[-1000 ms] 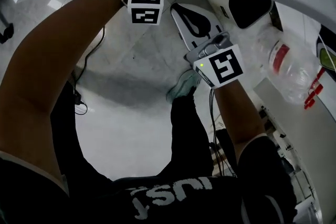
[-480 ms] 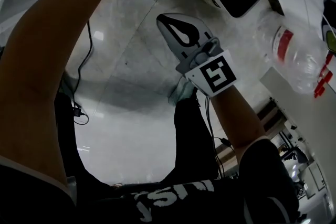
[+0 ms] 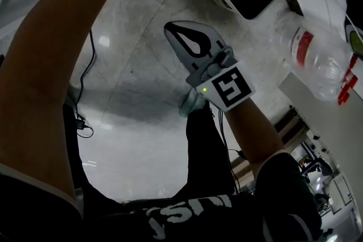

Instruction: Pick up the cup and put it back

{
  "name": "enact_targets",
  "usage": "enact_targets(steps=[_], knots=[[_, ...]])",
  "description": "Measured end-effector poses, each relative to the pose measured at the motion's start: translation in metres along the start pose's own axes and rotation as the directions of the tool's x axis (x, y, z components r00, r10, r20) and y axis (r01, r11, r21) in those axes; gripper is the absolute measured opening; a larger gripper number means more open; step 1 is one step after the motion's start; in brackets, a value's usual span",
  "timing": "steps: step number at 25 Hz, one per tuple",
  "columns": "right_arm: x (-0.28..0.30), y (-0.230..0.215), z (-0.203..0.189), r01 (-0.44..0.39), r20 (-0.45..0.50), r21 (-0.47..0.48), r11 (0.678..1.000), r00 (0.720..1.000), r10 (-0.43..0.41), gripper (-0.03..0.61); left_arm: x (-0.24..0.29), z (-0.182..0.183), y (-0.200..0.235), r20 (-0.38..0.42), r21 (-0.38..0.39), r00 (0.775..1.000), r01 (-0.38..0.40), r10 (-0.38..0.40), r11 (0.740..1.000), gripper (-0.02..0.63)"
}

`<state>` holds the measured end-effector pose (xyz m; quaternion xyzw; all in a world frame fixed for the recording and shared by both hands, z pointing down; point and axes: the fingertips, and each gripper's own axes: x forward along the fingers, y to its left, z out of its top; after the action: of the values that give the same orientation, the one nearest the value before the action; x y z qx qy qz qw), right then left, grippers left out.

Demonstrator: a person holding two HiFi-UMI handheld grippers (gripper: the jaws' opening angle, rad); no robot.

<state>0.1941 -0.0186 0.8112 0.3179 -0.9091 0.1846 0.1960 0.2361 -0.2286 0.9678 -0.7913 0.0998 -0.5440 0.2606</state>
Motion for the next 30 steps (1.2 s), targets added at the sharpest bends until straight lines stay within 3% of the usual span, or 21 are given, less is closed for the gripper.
enact_targets(steps=[8,13,21,28,30], knots=[[0.001,0.004,0.0,-0.011,0.002,0.01,1.0,1.0,0.011,0.034,0.0,-0.009,0.016,-0.031,-0.056,0.998,-0.063,0.061,0.996,0.245],[0.005,0.009,0.0,-0.02,-0.001,0.012,1.0,1.0,0.02,0.034,-0.009,-0.014,0.021,-0.024,-0.099,0.994,-0.109,0.107,0.989,0.336],[0.007,0.024,0.018,-0.019,-0.02,-0.012,1.0,1.0,0.018,0.034,-0.034,-0.042,-0.016,-0.022,-0.218,0.996,-0.092,0.089,0.972,0.344],[-0.004,0.047,0.066,0.014,-0.044,-0.012,1.0,0.999,-0.014,0.034,-0.141,-0.057,-0.058,0.035,-0.331,0.999,0.031,-0.02,0.943,0.339],[-0.006,0.053,0.087,0.023,-0.048,-0.013,1.0,0.999,-0.024,0.034,-0.183,-0.053,-0.057,0.089,-0.387,0.996,0.063,-0.03,0.92,0.28]])
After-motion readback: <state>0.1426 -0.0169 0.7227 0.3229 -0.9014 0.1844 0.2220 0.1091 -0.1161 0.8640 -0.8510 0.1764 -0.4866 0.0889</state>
